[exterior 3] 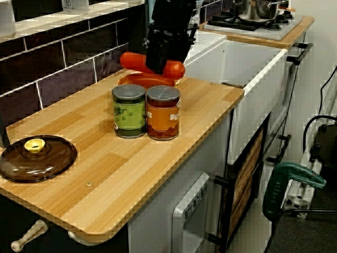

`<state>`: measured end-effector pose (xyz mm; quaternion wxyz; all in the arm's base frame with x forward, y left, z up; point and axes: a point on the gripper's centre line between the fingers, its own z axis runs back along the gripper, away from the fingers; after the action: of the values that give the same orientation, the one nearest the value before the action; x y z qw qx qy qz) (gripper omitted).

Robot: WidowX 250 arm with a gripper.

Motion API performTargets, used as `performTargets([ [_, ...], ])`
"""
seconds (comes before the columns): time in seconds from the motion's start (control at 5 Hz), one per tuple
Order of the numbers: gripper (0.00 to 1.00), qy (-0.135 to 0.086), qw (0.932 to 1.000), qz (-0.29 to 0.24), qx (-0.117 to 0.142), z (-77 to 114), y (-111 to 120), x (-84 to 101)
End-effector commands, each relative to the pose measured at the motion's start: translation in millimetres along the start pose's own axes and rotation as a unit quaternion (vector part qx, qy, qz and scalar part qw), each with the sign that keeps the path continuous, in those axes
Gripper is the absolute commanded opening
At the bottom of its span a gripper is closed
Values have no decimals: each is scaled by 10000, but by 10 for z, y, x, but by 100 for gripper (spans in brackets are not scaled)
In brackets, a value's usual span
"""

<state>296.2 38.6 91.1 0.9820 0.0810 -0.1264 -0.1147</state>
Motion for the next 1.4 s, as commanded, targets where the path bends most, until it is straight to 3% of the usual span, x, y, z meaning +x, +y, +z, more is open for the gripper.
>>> performTargets([
  [0.0,0,-21,9998,108,155,-59,52,41],
  [0.2,79,51,9998,71,181,-100,55,35],
  [0.4,100,81,9998,64,152,-103,49,23],
  [1.0,100,159,9997,161,62,-75,85,47],
  [1.2,100,203,9996,186,-27,34,66,109],
])
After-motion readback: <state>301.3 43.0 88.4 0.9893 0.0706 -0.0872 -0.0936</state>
